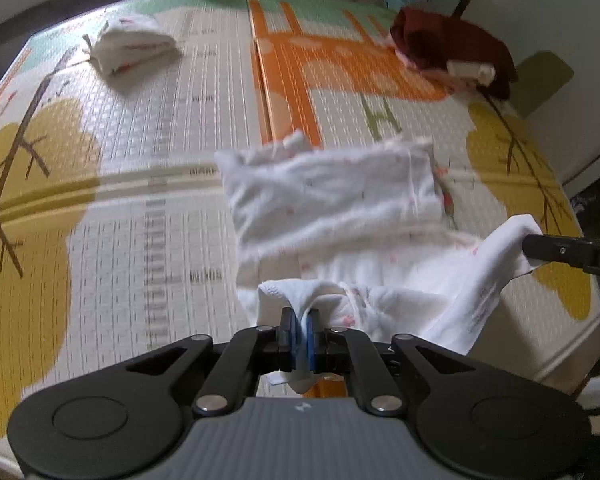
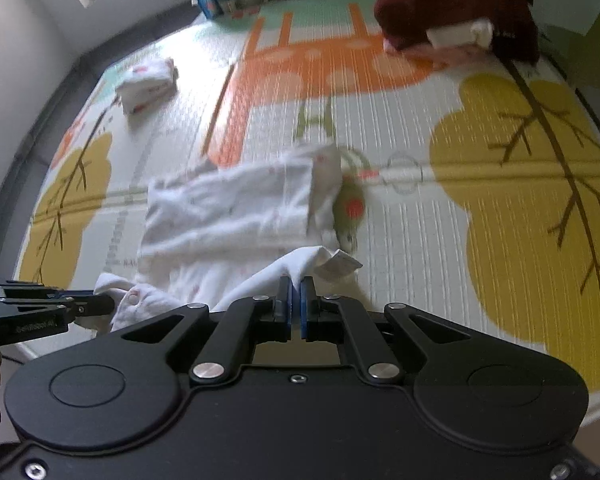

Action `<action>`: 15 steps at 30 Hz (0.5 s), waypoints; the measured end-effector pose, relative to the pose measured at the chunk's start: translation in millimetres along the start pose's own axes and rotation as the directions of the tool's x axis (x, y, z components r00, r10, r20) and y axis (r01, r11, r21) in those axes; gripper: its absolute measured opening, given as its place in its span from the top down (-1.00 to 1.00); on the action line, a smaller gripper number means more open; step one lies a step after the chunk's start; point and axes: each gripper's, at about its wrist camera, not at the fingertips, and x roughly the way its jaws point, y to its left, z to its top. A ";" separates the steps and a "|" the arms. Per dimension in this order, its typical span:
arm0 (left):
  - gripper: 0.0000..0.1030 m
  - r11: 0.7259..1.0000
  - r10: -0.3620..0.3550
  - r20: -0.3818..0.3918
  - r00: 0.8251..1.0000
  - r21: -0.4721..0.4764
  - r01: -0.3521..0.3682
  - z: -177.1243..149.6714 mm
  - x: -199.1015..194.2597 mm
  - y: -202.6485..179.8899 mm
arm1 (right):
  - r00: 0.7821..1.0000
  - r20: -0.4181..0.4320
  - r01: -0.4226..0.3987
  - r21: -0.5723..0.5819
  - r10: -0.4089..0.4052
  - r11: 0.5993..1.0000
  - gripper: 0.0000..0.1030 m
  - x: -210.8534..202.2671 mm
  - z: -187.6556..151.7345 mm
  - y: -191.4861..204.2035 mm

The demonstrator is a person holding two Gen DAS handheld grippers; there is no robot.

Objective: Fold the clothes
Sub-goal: 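Pinch the onesie leg hem with the left gripper while the right gripper pinches beside it, then lift the leg end with both grippers and fold it toward the collar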

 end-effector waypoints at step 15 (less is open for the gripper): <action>0.89 0.997 0.032 0.106 0.994 -0.071 -0.024 67.0 17.7 7.6 | 0.990 0.140 0.015 0.056 -0.023 0.998 0.94 28.9 57.1 4.8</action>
